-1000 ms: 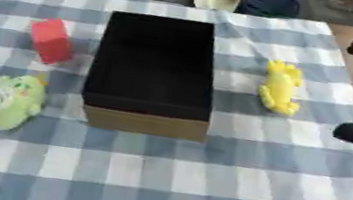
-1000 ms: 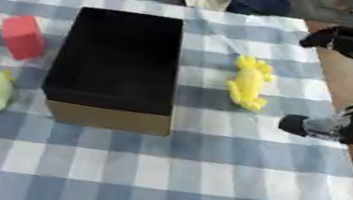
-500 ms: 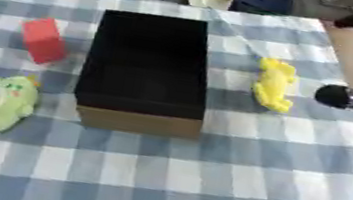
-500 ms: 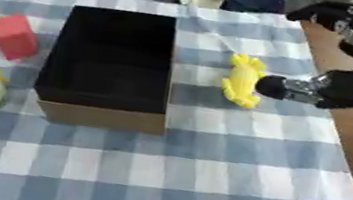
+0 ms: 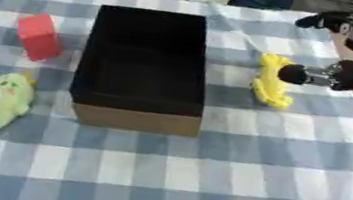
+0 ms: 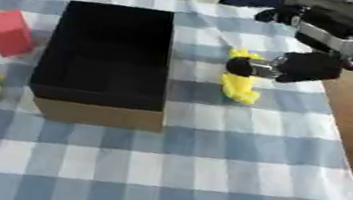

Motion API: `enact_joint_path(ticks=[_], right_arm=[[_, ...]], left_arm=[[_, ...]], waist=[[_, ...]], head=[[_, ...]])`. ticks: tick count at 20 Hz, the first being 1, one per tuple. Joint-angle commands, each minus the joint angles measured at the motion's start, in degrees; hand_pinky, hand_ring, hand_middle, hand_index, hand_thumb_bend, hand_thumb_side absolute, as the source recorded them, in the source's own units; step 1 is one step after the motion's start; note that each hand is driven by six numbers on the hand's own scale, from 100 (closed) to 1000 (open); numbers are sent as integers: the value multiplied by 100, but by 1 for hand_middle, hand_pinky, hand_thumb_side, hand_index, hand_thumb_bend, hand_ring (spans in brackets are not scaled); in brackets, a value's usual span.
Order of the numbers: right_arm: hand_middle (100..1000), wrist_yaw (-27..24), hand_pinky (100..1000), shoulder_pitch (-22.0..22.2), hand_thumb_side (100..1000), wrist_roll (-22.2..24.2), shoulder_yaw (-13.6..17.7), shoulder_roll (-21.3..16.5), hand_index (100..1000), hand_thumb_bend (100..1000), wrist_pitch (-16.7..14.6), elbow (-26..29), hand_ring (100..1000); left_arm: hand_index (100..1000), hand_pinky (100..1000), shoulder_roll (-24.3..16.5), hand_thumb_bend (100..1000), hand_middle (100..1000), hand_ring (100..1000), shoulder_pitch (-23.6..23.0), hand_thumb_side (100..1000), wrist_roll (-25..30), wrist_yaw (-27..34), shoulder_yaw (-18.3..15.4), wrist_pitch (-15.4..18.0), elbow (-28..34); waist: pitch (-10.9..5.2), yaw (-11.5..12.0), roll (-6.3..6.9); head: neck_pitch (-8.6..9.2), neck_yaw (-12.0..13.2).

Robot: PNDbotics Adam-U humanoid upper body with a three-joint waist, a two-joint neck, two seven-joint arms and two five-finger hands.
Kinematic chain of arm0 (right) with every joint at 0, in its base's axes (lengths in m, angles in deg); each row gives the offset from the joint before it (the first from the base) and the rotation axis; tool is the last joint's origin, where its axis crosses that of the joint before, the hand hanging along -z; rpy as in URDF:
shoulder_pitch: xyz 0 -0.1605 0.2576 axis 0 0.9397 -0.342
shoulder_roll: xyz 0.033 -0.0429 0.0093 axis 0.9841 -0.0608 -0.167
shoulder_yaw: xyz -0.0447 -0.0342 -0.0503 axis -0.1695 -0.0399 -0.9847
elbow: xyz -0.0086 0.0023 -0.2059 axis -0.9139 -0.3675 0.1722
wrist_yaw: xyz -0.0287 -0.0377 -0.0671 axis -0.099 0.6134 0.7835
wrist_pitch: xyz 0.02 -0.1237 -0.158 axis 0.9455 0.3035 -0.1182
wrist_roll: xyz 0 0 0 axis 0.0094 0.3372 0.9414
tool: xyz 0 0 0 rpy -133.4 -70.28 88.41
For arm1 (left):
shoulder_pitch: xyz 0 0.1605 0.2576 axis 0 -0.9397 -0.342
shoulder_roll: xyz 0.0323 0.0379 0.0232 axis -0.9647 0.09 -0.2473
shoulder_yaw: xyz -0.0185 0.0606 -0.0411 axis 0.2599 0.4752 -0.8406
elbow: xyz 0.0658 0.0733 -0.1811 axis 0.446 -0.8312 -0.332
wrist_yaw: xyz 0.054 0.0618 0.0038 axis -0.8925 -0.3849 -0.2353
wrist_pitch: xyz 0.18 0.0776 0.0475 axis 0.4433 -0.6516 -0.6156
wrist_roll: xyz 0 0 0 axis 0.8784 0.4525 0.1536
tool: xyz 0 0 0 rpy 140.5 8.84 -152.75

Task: Pick up objects on the table and place them in the box.

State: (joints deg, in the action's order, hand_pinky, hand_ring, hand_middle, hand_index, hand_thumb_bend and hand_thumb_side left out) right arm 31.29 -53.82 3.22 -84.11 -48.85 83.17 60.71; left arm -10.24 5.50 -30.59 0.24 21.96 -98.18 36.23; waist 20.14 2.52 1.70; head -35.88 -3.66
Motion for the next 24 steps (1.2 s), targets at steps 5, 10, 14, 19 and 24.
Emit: enact_joint_path(ticks=[5,10,14,19,24], right_arm=[[933,566,957,-18,1000,-255,3,97,1000,841,5,-192,973],[938,994,957,-20,946,-360,16,292,1000,841,-95,-540,974],[939,1067,957,-4,872,-345,30,347,1000,814,-286,-716,973],[935,1260,958,-16,841,-380,28,439,1000,805,-387,-909,970],[928,1597,953,-22,799,-548,45,551,1000,782,-372,-1315,964]], left_arm=[[866,726,-112,189,867,924,47,1000,-53,29,-39,85,90],[866,725,-66,183,867,924,59,1000,-51,64,-16,104,90],[866,725,-43,178,865,924,51,1000,-59,75,-24,102,90],[865,724,-13,173,863,923,72,1000,-62,93,-14,116,90],[863,723,9,170,859,923,69,1000,-67,99,-15,120,90]], waist=[[4,59,5],[112,108,17],[176,142,16],[211,156,7],[210,176,-2]], head=[[-144,249],[-80,249],[-28,246],[40,231],[102,222]])
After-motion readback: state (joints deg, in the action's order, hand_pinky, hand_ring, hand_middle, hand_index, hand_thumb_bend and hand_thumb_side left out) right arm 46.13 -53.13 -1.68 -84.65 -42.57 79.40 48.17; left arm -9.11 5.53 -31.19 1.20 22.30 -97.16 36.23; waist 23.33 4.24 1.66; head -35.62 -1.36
